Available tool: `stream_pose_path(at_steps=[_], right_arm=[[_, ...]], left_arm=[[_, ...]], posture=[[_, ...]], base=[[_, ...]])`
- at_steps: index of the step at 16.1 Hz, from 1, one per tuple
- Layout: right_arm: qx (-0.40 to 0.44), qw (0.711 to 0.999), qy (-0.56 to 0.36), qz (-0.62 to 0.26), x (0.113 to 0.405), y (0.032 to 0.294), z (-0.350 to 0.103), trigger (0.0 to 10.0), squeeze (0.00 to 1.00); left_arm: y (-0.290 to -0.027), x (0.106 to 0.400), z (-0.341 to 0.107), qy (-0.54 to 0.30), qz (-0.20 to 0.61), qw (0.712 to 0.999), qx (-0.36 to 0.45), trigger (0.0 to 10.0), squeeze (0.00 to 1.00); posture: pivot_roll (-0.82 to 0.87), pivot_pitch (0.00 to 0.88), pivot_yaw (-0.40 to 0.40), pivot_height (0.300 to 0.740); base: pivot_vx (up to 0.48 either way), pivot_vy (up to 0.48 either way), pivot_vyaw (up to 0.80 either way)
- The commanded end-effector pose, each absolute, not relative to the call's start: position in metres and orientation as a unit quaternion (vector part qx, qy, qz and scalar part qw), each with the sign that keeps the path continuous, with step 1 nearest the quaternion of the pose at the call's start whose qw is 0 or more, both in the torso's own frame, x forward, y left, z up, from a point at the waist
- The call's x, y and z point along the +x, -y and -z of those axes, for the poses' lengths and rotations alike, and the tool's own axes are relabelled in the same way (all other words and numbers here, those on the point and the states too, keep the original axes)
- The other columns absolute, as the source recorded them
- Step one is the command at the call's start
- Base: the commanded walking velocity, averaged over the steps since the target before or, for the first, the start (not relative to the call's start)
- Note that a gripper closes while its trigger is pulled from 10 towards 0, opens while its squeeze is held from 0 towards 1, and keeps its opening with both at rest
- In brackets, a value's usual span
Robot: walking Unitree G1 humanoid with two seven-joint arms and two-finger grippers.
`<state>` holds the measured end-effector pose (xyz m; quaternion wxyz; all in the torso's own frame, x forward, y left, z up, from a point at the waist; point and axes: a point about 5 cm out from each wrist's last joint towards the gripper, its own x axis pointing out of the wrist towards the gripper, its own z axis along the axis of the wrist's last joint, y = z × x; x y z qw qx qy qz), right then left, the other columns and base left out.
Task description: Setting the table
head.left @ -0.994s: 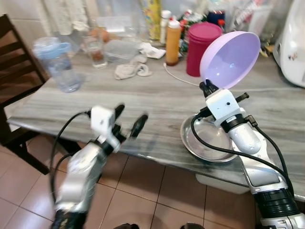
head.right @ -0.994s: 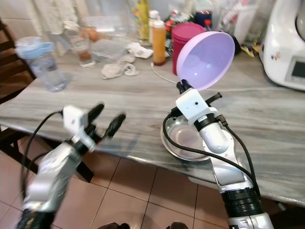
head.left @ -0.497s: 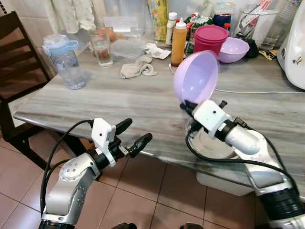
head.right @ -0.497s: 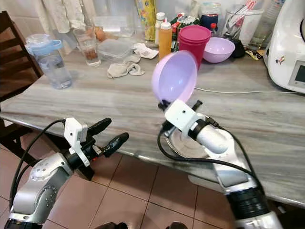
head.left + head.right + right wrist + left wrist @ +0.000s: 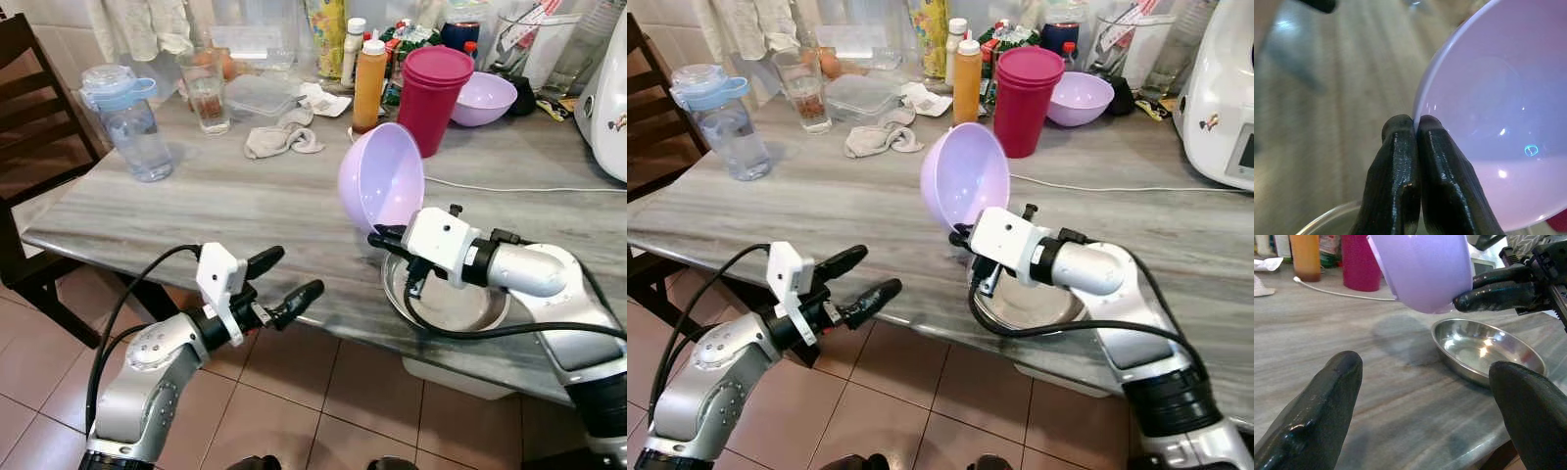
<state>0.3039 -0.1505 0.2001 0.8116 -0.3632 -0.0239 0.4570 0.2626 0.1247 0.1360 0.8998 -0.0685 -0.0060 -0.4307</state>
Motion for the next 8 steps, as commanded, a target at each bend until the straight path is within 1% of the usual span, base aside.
stream_pose_path(at_steps=[1, 2, 8], right_arm=[[-0.369, 0.788, 0.033, -0.491, 0.299, 0.142, -0.207, 10.0, 0.00], [-0.368, 0.777, 0.027, -0.510, 0.296, 0.140, -0.205, 10.0, 0.00], [-0.363, 0.761, -0.003, -0.538, 0.291, 0.139, -0.193, 10.0, 0.00]], left_arm=[[-0.122, 0.261, -0.139, 0.008, 0.437, 0.897, -0.068, 10.0, 0.00], [-0.121, 0.261, -0.139, 0.008, 0.439, 0.896, -0.069, 10.0, 0.00], [-0.116, 0.258, -0.140, 0.009, 0.453, 0.888, -0.074, 10.0, 0.00]], posture=[[-0.23, 0.142, 0.036, 0.740], [-0.23, 0.143, 0.035, 0.740], [-0.22, 0.143, 0.037, 0.740]], base=[[0.000, 0.000, 0.00], [0.000, 0.000, 0.00], [0.000, 0.000, 0.00]])
